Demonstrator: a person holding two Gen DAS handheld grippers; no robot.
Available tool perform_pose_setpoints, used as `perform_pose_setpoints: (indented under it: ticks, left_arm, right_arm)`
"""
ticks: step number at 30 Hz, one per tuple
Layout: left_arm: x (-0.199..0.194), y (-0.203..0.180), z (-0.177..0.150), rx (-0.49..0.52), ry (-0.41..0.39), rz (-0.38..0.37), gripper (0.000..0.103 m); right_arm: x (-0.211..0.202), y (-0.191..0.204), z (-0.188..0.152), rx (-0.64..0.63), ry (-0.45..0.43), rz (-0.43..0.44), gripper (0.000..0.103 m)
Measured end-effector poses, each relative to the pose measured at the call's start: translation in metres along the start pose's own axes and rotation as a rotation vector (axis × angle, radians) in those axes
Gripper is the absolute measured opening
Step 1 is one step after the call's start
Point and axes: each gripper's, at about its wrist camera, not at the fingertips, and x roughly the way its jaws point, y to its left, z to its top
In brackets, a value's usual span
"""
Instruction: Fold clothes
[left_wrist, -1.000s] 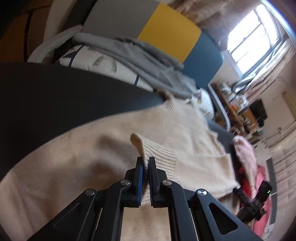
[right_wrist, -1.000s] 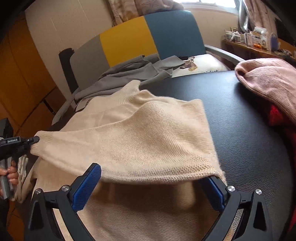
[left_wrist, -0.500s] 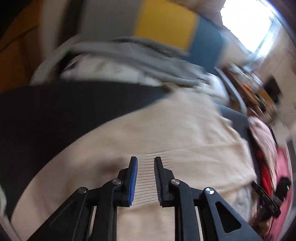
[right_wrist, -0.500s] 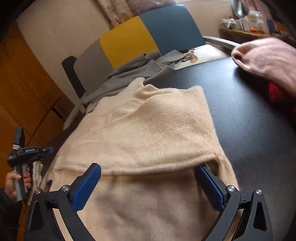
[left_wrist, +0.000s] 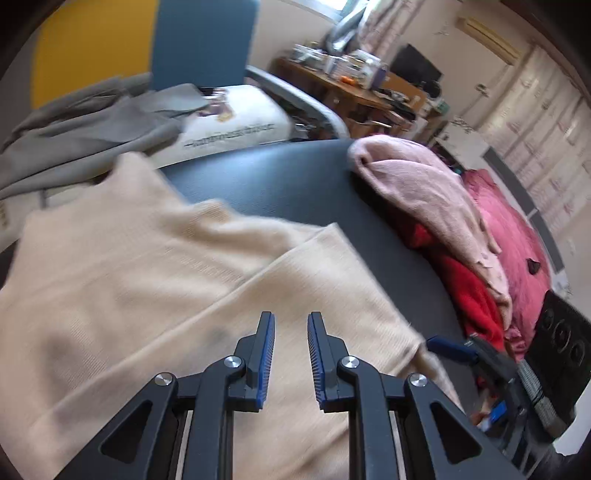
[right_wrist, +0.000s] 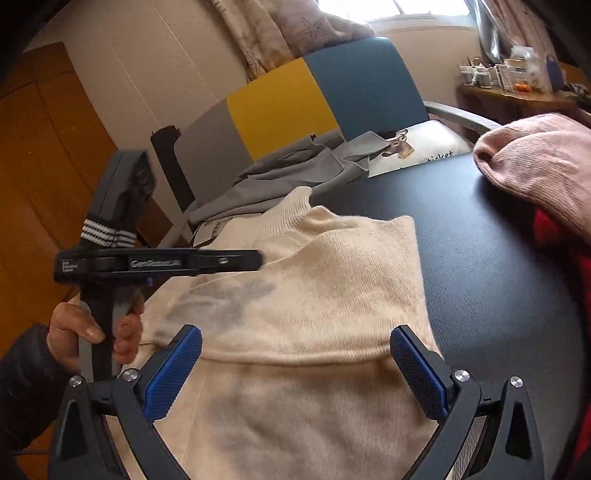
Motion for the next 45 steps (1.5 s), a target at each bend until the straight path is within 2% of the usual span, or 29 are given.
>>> perform_pose_setpoints:
  ticks: [4, 8, 10, 13, 14, 17, 20, 21, 23, 25, 29, 34, 38, 40, 43, 45]
  left_arm:
    - [0.022, -0.012, 0.02, 0.043, 0.035, -0.099, 0.018]
    - [0.058, -0.015, 0.029, 0.065, 0.116, -0.113, 0.018]
    - [0.078, -0.012, 0.029, 0.055, 0.145, -0.084, 0.017]
    - [0.091, -0.005, 0.03, 0.027, 0.097, -0.076, 0.014]
    - [0.093, -0.002, 0.029, 0.006, 0.081, -0.07, 0.009]
    - [0.088, 0.005, 0.025, -0.05, 0.043, -0.089, 0.008]
    - [0.063, 0.015, 0.014, -0.109, 0.0, -0.075, 0.008]
    - [0.053, 0.018, 0.01, -0.128, -0.019, -0.064, 0.013]
    - [0.028, 0.027, -0.002, -0.163, -0.066, -0.04, 0.015]
    - [-0.012, 0.044, -0.03, -0.244, -0.126, -0.05, 0.015]
    - [-0.088, 0.085, -0.113, -0.442, -0.224, -0.052, 0.017]
    - [-0.187, 0.146, -0.255, -0.742, -0.335, 0.056, 0.018]
    - [-0.264, 0.174, -0.367, -0.946, -0.44, 0.238, 0.018]
    - [-0.301, 0.182, -0.421, -1.041, -0.488, 0.374, 0.021]
    - [-0.337, 0.187, -0.473, -1.111, -0.503, 0.548, 0.022]
    - [-0.354, 0.186, -0.491, -1.127, -0.53, 0.602, 0.024]
  right_arm:
    - [0.019, -0.003, 0.0, -0.017, 0.041, -0.005, 0.103]
    - [0.033, -0.016, -0.013, -0.004, 0.108, -0.055, 0.103]
    - [0.03, -0.021, -0.018, 0.007, 0.111, -0.067, 0.103]
    - [0.028, -0.022, -0.023, -0.001, 0.117, -0.092, 0.103]
    - [0.029, -0.022, -0.024, -0.008, 0.119, -0.099, 0.103]
    - [0.032, -0.02, -0.026, -0.025, 0.12, -0.121, 0.103]
    - [0.032, -0.019, -0.026, -0.036, 0.121, -0.13, 0.103]
    - [0.032, -0.019, -0.026, -0.035, 0.121, -0.129, 0.103]
    - [0.032, -0.018, -0.026, -0.038, 0.121, -0.132, 0.103]
    - [0.033, -0.017, -0.025, -0.04, 0.122, -0.136, 0.103]
    - [0.035, -0.014, -0.024, -0.056, 0.129, -0.156, 0.103]
    - [0.041, -0.005, -0.024, -0.103, 0.151, -0.215, 0.103]
    - [0.05, 0.008, -0.025, -0.181, 0.199, -0.309, 0.103]
    - [0.053, 0.012, -0.025, -0.21, 0.212, -0.347, 0.103]
    - [0.051, 0.016, -0.024, -0.215, 0.214, -0.382, 0.103]
    - [0.049, 0.024, -0.02, -0.221, 0.212, -0.405, 0.103]
